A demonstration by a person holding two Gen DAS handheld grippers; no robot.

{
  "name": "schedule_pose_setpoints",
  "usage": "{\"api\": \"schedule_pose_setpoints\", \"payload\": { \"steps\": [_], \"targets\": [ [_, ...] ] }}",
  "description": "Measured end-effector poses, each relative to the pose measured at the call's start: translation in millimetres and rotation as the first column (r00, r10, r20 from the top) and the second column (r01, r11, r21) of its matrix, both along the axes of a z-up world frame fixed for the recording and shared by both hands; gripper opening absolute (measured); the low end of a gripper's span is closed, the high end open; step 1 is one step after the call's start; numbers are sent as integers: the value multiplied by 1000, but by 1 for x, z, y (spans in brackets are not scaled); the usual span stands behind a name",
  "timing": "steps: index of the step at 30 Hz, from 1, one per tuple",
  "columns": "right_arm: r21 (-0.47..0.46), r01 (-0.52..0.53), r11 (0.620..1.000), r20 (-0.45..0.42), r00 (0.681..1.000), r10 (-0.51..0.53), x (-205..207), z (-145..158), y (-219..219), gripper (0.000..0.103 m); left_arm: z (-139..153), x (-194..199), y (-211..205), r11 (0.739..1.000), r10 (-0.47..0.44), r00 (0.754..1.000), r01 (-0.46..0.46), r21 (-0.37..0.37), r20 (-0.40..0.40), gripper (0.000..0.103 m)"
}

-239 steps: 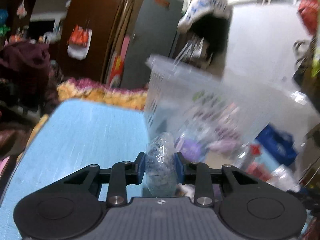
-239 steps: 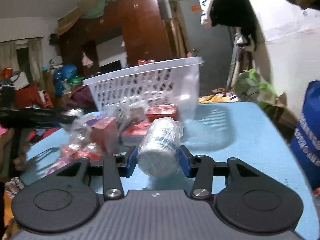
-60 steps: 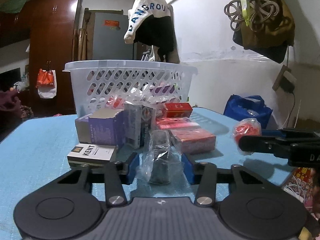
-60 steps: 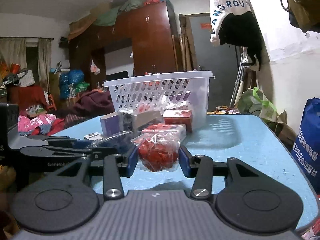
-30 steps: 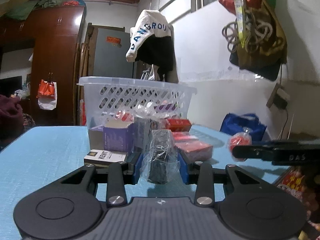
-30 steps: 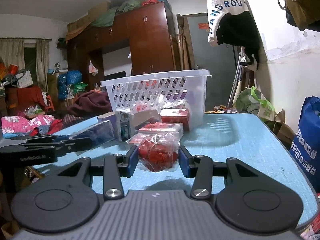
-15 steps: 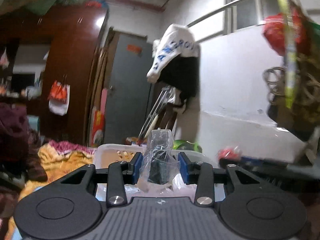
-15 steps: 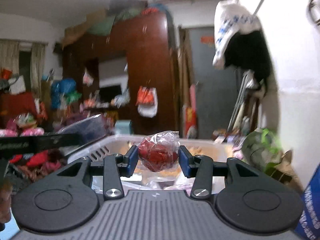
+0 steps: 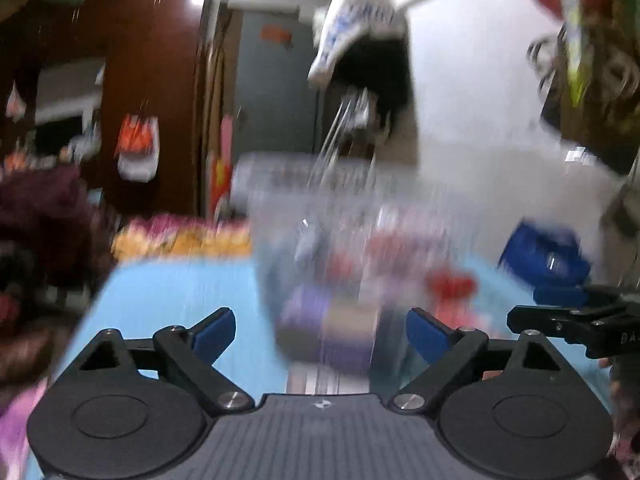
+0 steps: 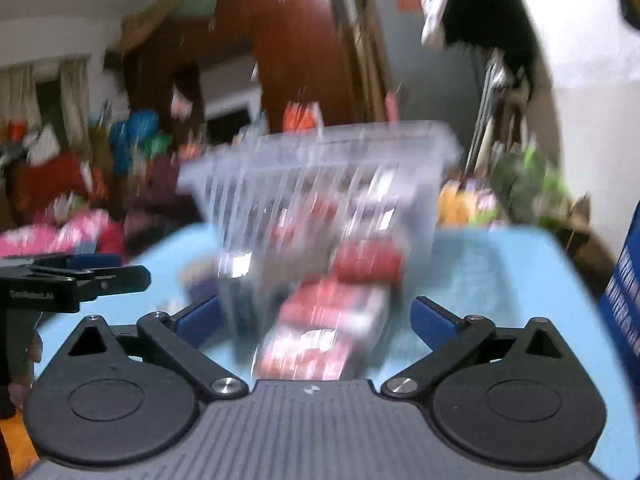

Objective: Organize objects
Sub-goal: 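Grasp the KENT pack with the left tool while the right tool grasps a pink-wrapped box, then carry the KENT pack and pink box into the basket and release both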

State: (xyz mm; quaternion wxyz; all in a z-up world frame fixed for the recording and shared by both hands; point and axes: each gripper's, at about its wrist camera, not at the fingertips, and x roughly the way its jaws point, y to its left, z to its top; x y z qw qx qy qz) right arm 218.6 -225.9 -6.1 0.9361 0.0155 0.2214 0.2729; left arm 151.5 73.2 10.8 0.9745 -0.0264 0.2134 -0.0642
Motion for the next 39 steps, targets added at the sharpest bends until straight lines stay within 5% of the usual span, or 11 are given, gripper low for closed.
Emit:
{"api": "schedule_pose_setpoints", "payload": {
  "steps": [6, 12, 13, 16, 17, 25, 32, 39],
  "targets": [
    [-156, -16, 988, -71, 997, 5, 11, -15, 24, 101, -23, 7, -11, 998, 21, 994, -15, 59, -103, 93],
    [-149, -13, 989, -103, 995, -2, 10, -20, 20, 86, -35, 13, -20, 994, 34, 988, -17, 112, -151, 88],
    [-158, -14, 987, -95, 995, -1, 8, -21, 21, 81, -36, 8, -20, 993, 39, 989, -23, 116, -142, 88],
    [-196, -10, 981, -64, 998, -3, 3, -21, 26, 71, -38, 7, -22, 992, 47, 991, -31, 124, -129, 62],
    [-192, -13, 981, -60, 998, 1, 2, -21, 25, 71, -38, 5, -22, 992, 43, 992, -28, 124, -118, 60],
    [-122, 14, 992, 55, 998, -8, -13, -17, 16, 68, -36, -17, -3, 1000, 18, 999, -18, -10, 39, 60],
    [-21, 30, 999, 115, 993, -27, -18, -16, 5, 67, -35, -25, -10, 999, 5, 993, -9, 39, 116, 60],
    [-16, 34, 999, 148, 989, -31, -21, -16, 7, 66, -37, -28, -12, 999, -16, 989, 9, 47, 145, 60]
  ]
}}
